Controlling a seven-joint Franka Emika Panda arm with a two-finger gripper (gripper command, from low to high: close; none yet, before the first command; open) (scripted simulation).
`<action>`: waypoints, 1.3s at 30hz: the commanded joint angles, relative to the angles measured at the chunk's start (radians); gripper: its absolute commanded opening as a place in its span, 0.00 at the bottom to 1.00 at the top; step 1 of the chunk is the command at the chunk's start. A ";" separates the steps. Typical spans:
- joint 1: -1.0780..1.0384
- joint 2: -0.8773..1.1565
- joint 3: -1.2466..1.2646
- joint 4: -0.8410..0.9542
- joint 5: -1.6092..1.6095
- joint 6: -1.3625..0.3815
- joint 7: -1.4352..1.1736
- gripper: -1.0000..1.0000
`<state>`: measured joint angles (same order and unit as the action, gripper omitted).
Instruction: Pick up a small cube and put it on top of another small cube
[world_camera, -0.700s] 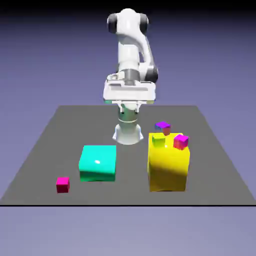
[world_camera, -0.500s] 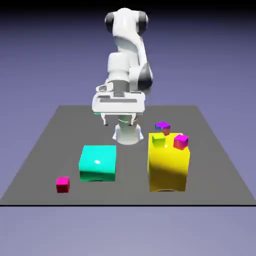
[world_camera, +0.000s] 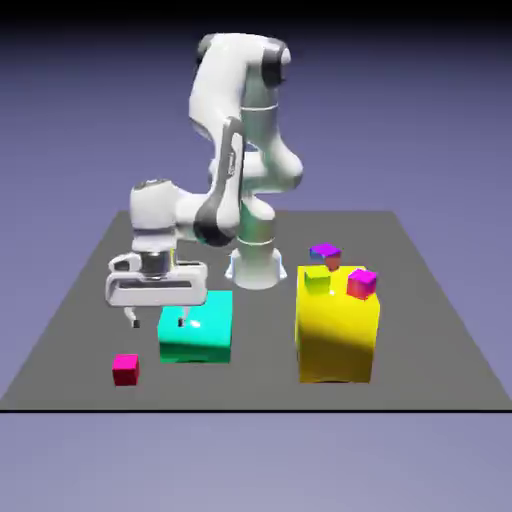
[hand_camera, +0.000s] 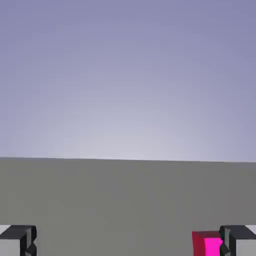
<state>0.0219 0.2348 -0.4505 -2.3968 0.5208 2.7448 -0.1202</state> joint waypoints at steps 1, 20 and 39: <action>0.000 0.036 -0.020 0.019 0.023 -0.013 -0.039 0.50; 0.002 0.194 -0.109 0.100 0.126 -0.071 -0.208 0.00; 0.413 -0.494 0.084 -0.111 -0.315 -0.487 -0.272 0.00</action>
<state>0.4346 -0.2594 -0.3667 -2.5076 0.2075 2.2572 -0.3930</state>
